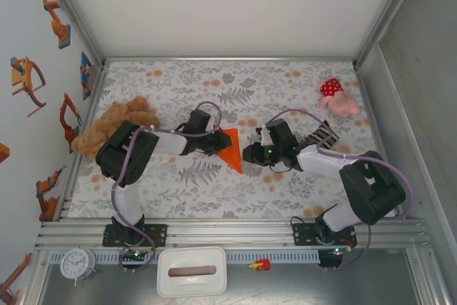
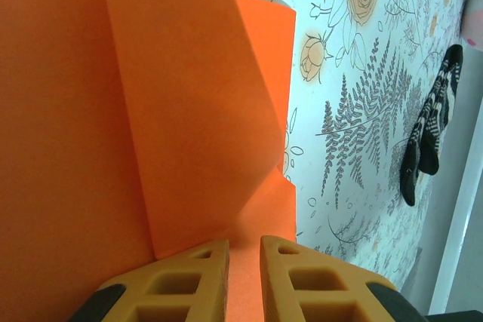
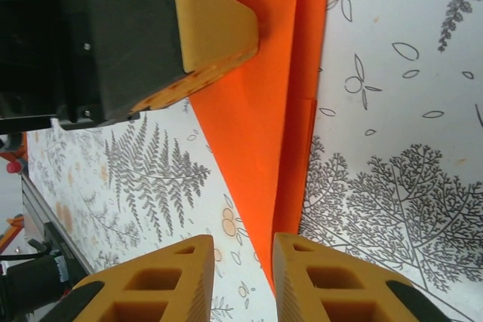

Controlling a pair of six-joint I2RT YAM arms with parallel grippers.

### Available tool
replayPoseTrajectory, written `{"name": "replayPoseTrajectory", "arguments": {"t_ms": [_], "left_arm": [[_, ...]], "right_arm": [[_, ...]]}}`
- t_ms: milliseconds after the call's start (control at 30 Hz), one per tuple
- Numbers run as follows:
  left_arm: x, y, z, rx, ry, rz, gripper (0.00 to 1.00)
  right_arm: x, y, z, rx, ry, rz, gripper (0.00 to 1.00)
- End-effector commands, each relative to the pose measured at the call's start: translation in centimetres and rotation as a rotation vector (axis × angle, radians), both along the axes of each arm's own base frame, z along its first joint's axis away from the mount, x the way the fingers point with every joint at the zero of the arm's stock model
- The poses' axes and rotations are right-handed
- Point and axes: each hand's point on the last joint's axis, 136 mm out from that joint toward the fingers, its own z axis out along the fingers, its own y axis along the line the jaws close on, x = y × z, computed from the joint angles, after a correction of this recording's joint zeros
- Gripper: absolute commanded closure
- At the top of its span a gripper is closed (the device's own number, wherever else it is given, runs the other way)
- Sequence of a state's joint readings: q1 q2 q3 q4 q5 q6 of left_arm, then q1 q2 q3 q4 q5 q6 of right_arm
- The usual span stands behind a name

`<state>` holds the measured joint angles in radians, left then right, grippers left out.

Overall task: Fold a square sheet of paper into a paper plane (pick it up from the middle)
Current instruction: Fourth fold the wing at the center of the table.

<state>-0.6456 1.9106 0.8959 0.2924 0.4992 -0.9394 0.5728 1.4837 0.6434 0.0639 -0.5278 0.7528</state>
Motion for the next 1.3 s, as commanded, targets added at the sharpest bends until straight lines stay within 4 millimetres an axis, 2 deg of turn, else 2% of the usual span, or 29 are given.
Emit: {"name": "replayPoseTrajectory", "arguments": {"t_ms": [0, 200, 367, 767, 1267], "left_arm": [[-0.7, 0.8, -2.0, 0.054, 0.062, 0.013, 0.80], [-0.8, 0.8, -1.8, 0.051, 0.063, 0.009, 0.80], [-0.8, 0.6, -1.6, 0.046, 0.062, 0.006, 0.80], [-0.8, 0.4, -1.2, 0.040, 0.058, 0.001, 0.79], [-0.4, -0.1, 0.1, 0.018, 0.035, -0.004, 0.78]], "right_arm": [[0.3, 1.1, 0.5, 0.039, 0.017, 0.005, 0.78], [0.1, 3.0, -0.1, 0.075, 0.039, 0.048, 0.83], [-0.4, 3.6, -1.0, 0.073, 0.060, 0.069, 0.85], [-1.3, 3.6, -3.3, 0.042, 0.116, 0.086, 0.86], [-1.9, 3.0, -5.0, -0.004, 0.144, 0.089, 0.87]]}}
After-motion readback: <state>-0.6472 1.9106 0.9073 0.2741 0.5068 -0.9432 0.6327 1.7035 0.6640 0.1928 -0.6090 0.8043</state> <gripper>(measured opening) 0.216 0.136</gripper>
